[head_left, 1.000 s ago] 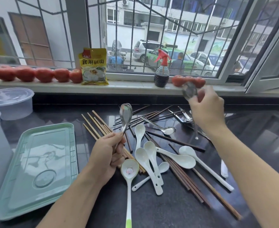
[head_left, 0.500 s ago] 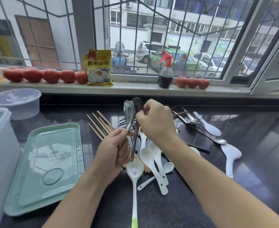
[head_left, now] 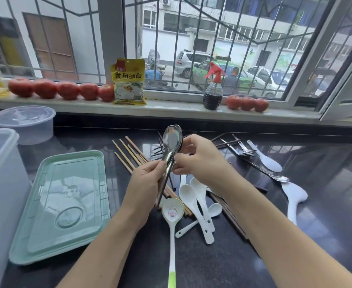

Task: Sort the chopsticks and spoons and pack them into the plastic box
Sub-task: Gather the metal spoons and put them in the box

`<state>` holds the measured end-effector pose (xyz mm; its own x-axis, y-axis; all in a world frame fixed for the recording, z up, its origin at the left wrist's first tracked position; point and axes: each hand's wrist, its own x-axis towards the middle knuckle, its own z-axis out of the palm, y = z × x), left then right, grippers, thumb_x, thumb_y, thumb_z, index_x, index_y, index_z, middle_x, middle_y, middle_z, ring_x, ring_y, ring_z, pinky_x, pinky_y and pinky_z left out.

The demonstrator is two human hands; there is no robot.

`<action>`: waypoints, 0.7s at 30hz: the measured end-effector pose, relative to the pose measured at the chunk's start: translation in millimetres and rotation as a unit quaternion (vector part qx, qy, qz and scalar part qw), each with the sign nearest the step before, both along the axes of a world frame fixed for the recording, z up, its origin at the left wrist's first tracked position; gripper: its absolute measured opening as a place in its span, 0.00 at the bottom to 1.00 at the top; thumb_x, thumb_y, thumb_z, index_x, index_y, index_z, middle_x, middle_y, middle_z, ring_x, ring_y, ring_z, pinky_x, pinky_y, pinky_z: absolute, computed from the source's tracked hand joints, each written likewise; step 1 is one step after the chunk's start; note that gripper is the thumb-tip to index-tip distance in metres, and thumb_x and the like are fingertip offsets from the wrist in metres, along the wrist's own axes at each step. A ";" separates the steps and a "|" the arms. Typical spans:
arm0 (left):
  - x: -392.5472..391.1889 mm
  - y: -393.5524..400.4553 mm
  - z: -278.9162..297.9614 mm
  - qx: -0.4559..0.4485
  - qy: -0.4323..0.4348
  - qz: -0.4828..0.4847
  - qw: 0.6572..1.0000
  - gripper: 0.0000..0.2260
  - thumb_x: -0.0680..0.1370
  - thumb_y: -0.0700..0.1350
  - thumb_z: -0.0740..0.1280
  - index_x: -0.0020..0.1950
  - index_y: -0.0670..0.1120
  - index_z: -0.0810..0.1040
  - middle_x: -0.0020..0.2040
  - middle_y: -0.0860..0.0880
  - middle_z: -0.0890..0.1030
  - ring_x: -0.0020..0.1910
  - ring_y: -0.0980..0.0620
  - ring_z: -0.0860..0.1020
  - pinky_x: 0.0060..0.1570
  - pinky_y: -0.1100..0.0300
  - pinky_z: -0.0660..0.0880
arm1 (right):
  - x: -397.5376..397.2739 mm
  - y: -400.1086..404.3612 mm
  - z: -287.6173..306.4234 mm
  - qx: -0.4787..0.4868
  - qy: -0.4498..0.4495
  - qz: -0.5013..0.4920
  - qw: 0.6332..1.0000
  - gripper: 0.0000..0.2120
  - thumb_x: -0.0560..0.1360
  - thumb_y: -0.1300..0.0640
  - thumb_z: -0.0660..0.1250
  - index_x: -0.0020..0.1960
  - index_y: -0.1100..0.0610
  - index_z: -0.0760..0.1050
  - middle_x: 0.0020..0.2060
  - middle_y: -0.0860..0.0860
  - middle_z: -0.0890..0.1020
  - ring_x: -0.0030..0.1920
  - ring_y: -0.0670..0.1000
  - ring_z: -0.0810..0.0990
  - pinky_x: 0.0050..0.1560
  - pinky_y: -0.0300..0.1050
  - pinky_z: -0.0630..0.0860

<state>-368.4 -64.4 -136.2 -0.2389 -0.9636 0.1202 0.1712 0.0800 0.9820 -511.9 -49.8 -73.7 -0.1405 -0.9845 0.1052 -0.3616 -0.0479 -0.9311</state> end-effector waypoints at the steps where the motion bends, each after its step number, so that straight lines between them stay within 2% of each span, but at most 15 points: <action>1: 0.1 0.3 1.0 0.009 0.007 -0.005 1.000 0.14 0.86 0.43 0.61 0.51 0.43 0.87 0.28 0.57 0.77 0.25 0.61 0.71 0.27 0.71 0.67 | -0.1 0.5 -0.8 -0.007 0.002 -0.003 1.000 0.08 0.76 0.67 0.71 0.52 0.58 0.76 0.48 0.54 0.83 0.41 0.53 0.87 0.45 0.50 0.85; 4: 0.6 1.5 3.1 0.029 0.006 -0.019 0.999 0.15 0.86 0.42 0.61 0.49 0.44 0.86 0.25 0.59 0.73 0.25 0.61 0.70 0.29 0.70 0.67 | 0.0 -1.5 -7.8 -0.033 0.041 -0.022 0.998 0.10 0.74 0.66 0.73 0.50 0.58 0.75 0.48 0.53 0.82 0.40 0.53 0.87 0.45 0.52 0.85; 7: 0.4 -0.8 0.6 0.043 0.007 -0.024 0.999 0.16 0.85 0.44 0.63 0.46 0.49 0.89 0.32 0.48 0.76 0.33 0.52 0.71 0.35 0.59 0.68 | -0.1 -4.4 -13.8 -0.066 0.118 -0.038 0.990 0.10 0.73 0.63 0.75 0.47 0.54 0.75 0.43 0.49 0.83 0.41 0.51 0.84 0.46 0.52 0.82; 9: -1.0 -3.0 -2.4 0.057 0.025 -0.029 0.998 0.16 0.85 0.42 0.63 0.45 0.48 0.89 0.35 0.46 0.77 0.35 0.50 0.73 0.37 0.56 0.71 | 1.9 -5.3 -16.2 -0.089 0.115 -0.036 0.989 0.10 0.72 0.63 0.75 0.44 0.53 0.75 0.39 0.49 0.83 0.42 0.53 0.83 0.46 0.53 0.82; 12: -2.9 -3.7 -3.2 0.060 0.039 -0.037 0.997 0.17 0.85 0.42 0.62 0.43 0.49 0.86 0.35 0.49 0.78 0.37 0.50 0.74 0.37 0.56 0.72 | 9.5 -6.7 -24.6 -0.104 0.090 -0.041 0.990 0.09 0.73 0.63 0.74 0.41 0.54 0.76 0.37 0.52 0.82 0.41 0.55 0.83 0.46 0.58 0.82; 15: -2.6 -6.8 -7.3 0.028 0.020 -0.017 0.999 0.14 0.86 0.42 0.61 0.47 0.51 0.84 0.41 0.50 0.84 0.44 0.44 0.79 0.43 0.47 0.76 | 18.0 -10.5 -32.8 -0.106 0.072 -0.056 0.990 0.06 0.74 0.64 0.72 0.42 0.55 0.78 0.37 0.51 0.83 0.42 0.54 0.84 0.46 0.58 0.82; 18: -1.8 -6.2 -5.7 -0.012 0.022 0.004 1.000 0.15 0.87 0.43 0.60 0.47 0.55 0.83 0.40 0.50 0.84 0.40 0.44 0.81 0.42 0.46 0.79 | 29.4 -10.2 -26.2 -0.096 0.015 -0.059 0.993 0.05 0.74 0.65 0.72 0.43 0.57 0.79 0.38 0.52 0.84 0.41 0.55 0.84 0.46 0.57 0.83; 20: -0.7 -4.0 -1.2 -0.010 0.058 -0.004 0.998 0.13 0.87 0.42 0.58 0.50 0.50 0.81 0.37 0.46 0.83 0.32 0.45 0.80 0.33 0.52 0.79 | 32.4 -11.3 -16.4 -0.077 -0.022 -0.028 0.996 0.05 0.75 0.66 0.71 0.44 0.57 0.79 0.38 0.53 0.84 0.39 0.55 0.84 0.45 0.54 0.84; 21: 0.4 -3.6 0.2 -0.005 0.067 -0.004 0.998 0.12 0.87 0.42 0.57 0.50 0.46 0.78 0.35 0.44 0.80 0.27 0.46 0.77 0.27 0.56 0.75 | 28.6 -13.2 -12.0 -0.073 -0.012 -0.015 0.997 0.04 0.75 0.65 0.71 0.44 0.57 0.80 0.38 0.53 0.84 0.39 0.55 0.84 0.45 0.54 0.84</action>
<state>-368.0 -68.0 -136.0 -0.2279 -0.9603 0.1607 0.3015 0.0874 0.9494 -483.4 -63.1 -85.6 -0.1742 -0.9539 0.2442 -0.3430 -0.1737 -0.9231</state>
